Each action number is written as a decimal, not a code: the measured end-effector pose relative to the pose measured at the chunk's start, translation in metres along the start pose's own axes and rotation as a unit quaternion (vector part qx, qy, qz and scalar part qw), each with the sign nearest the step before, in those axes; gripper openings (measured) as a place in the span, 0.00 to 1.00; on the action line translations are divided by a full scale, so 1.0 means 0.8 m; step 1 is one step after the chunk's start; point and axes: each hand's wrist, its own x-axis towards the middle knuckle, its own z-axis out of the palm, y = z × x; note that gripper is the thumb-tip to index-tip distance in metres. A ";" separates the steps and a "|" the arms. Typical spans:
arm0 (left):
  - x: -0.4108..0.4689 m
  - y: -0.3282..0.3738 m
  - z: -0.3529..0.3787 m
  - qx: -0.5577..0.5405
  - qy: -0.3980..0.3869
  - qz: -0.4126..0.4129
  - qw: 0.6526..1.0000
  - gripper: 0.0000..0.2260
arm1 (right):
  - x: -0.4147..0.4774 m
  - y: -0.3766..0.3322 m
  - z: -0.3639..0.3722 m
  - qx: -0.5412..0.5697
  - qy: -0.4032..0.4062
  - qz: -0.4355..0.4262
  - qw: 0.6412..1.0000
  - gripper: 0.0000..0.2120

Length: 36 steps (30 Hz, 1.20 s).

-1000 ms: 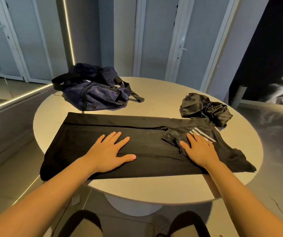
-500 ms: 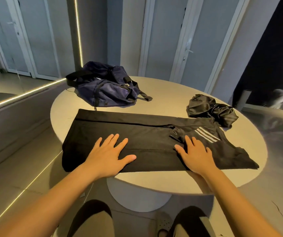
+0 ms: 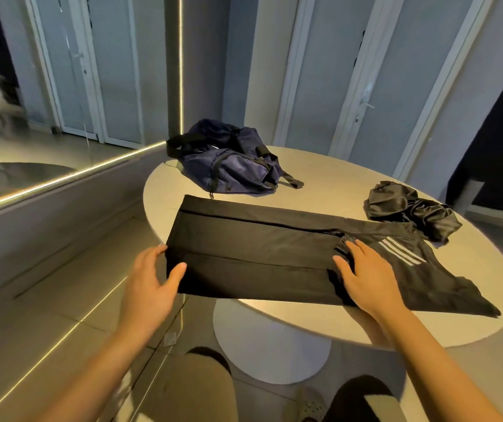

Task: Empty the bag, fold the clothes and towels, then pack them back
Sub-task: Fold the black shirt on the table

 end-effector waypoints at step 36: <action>0.004 0.043 -0.100 -0.270 -0.187 -0.280 0.902 0.07 | -0.112 -0.325 0.024 0.010 0.116 -0.331 0.937 0.13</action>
